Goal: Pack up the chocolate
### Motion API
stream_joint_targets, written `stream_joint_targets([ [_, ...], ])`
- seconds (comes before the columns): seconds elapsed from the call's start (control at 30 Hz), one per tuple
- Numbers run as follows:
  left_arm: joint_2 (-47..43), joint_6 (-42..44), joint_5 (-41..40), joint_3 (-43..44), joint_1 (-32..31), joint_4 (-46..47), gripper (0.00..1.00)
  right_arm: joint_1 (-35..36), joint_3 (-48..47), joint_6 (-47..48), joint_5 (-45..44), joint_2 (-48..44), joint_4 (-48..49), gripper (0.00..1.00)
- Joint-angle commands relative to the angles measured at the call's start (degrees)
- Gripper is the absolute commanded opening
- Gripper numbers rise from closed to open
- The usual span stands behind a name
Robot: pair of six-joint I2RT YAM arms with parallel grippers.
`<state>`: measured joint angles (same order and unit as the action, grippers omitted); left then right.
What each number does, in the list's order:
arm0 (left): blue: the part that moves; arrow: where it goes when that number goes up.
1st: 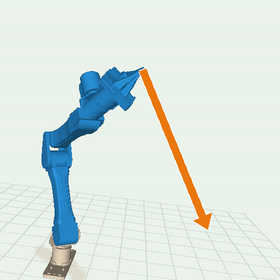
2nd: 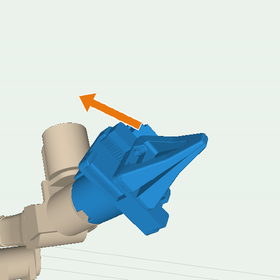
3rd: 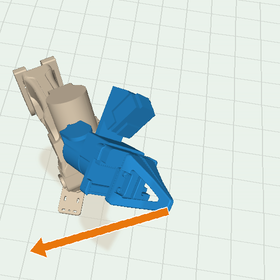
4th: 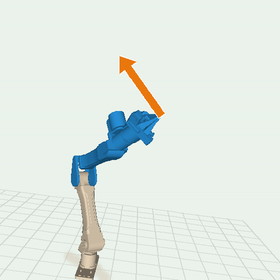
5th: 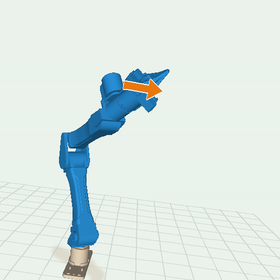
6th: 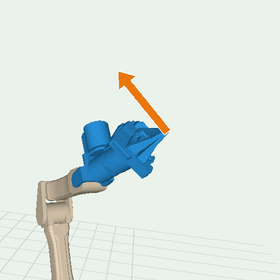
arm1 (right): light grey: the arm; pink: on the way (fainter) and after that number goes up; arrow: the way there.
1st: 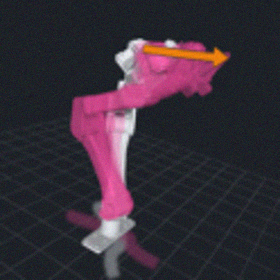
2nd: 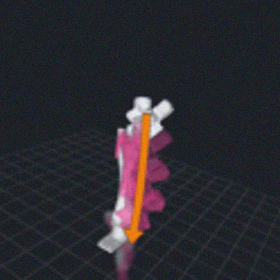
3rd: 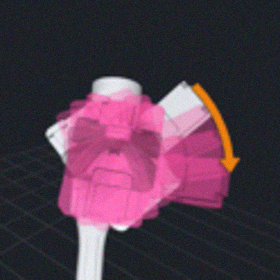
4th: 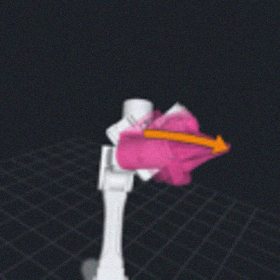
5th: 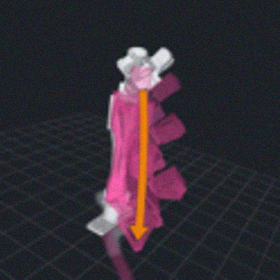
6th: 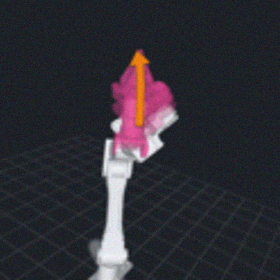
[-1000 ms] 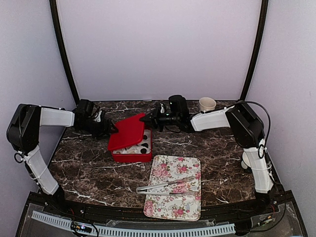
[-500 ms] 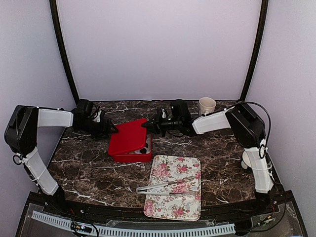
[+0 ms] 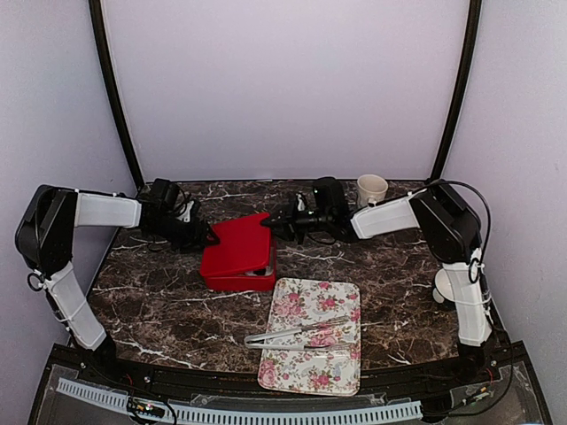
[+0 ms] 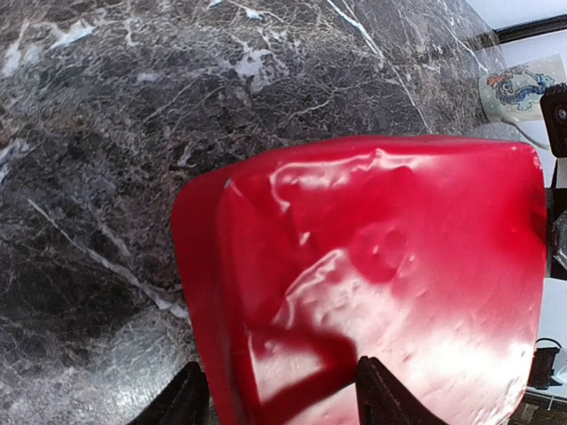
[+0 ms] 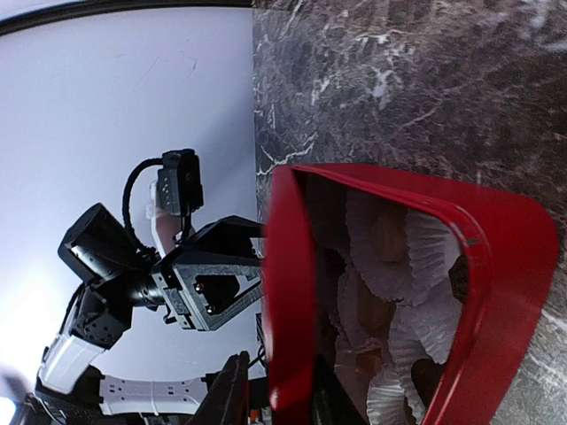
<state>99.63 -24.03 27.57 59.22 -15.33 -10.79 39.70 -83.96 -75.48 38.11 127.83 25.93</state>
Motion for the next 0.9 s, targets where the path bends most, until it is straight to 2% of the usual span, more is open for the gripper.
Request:
stream_joint_targets([
  [0.0,1.6,2.1,-1.3,2.6,-1.5,-3.4,0.56,-1.3,0.6,3.8,-0.5,-4.1,-3.6,0.33],
  [0.33,3.5,0.9,-2.2,3.0,-3.2,-4.1,0.54,-5.6,-0.9,20.0,-4.4,-7.9,-25.3,0.66],
  [0.5,3.8,0.5,-2.7,2.9,-3.4,-4.6,0.55,-5.1,-1.3,22.8,0.4,-6.2,-27.4,0.78],
  [0.87,5.0,0.8,-2.6,4.2,-4.0,-5.5,0.56,-1.3,-6.2,22.9,6.3,-0.6,-27.2,0.76],
])
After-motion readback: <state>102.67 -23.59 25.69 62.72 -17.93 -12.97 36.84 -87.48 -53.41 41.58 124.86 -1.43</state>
